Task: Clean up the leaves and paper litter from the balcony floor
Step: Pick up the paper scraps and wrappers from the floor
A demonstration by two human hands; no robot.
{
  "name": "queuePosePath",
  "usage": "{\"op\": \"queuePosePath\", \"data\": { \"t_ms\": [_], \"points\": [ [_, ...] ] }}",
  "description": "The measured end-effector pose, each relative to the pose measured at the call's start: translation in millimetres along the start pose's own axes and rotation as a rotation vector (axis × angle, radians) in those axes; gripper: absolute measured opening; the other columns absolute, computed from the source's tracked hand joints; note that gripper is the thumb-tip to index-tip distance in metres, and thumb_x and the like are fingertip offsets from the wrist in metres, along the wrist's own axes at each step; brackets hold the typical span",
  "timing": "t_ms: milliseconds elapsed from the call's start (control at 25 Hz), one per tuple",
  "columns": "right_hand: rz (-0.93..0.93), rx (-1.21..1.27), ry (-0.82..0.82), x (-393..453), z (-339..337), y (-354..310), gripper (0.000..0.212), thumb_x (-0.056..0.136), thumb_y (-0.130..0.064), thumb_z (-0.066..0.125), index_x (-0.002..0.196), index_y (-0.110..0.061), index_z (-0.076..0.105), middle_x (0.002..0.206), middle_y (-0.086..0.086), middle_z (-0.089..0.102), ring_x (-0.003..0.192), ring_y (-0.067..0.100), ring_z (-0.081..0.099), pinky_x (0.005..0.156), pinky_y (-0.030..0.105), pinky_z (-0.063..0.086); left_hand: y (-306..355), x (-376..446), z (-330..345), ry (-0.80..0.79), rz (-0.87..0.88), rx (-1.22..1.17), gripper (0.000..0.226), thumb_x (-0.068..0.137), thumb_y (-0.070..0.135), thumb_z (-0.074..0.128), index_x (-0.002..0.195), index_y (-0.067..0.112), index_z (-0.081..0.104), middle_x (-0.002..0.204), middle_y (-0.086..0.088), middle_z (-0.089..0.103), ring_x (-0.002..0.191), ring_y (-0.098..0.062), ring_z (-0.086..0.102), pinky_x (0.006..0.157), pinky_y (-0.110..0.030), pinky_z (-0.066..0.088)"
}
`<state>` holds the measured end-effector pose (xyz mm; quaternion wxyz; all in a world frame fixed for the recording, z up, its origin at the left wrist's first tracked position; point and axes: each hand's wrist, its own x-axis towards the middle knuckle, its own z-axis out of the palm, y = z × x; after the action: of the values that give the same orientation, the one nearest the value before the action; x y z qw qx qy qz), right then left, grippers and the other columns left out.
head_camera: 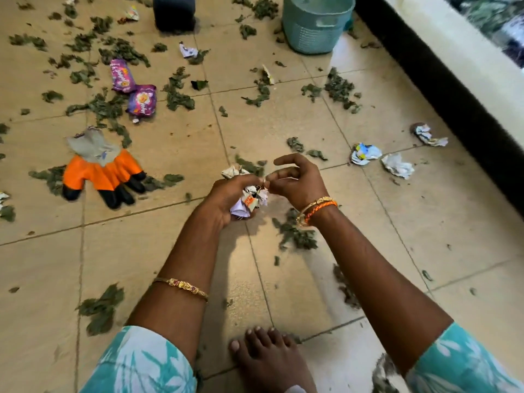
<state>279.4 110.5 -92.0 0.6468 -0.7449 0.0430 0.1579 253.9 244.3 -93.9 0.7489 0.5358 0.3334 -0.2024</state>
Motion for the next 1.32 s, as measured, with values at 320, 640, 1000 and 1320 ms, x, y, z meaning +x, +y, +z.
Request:
{"op": "queuePosePath", "data": {
  "t_ms": [320, 640, 1000, 1320],
  "points": [
    [-0.080, -0.222, 0.105, 8, -89, 19, 0.025, 0.079, 0.008, 0.060, 0.095, -0.011, 0.063, 0.080, 0.003, 0.068, 0.073, 0.016, 0.064, 0.080, 0.036, 0.056, -11, 4, 85, -0.050, 0.029, 0.028, 0.019, 0.090, 0.004, 0.059, 0.071, 0.006, 0.059, 0.042, 0.000, 0.058, 0.030, -0.013, 0.052, 0.034, -0.014, 0.036],
    [-0.039, -0.990, 0.244, 100, -157, 49, 0.055, 0.089, -0.023, 0.059, 0.140, -0.016, 0.040, 0.150, 0.022, 0.021, 0.138, 0.036, 0.022, 0.110, 0.035, 0.024, -11, 28, 98, -0.097, -0.019, -0.053, 0.022, 0.095, 0.011, 0.053, 0.073, 0.010, 0.056, 0.046, 0.002, 0.061, 0.036, -0.015, 0.056, 0.036, -0.014, 0.037],
    [-0.302, -1.196, 0.295, 100, -157, 60, 0.025, 0.092, -0.001, 0.043, 0.114, -0.001, 0.054, 0.109, 0.021, 0.057, 0.102, 0.035, 0.053, 0.078, 0.037, 0.044, -31, 41, 117, -0.119, -0.043, -0.039, 0.026, 0.096, 0.014, 0.052, 0.071, 0.009, 0.057, 0.048, 0.001, 0.062, 0.038, -0.012, 0.058, 0.038, -0.017, 0.040],
    [0.034, 0.309, 0.359, 8, -151, 34, 0.019, 0.084, 0.013, 0.056, 0.077, -0.005, 0.056, 0.077, 0.012, 0.053, 0.068, 0.020, 0.061, 0.060, 0.025, 0.058, -40, 40, 133, -0.204, -0.050, 0.003, 0.019, 0.083, 0.024, 0.070, 0.092, 0.008, 0.068, 0.065, -0.004, 0.069, 0.048, -0.016, 0.063, 0.044, -0.023, 0.050]
  ]
}}
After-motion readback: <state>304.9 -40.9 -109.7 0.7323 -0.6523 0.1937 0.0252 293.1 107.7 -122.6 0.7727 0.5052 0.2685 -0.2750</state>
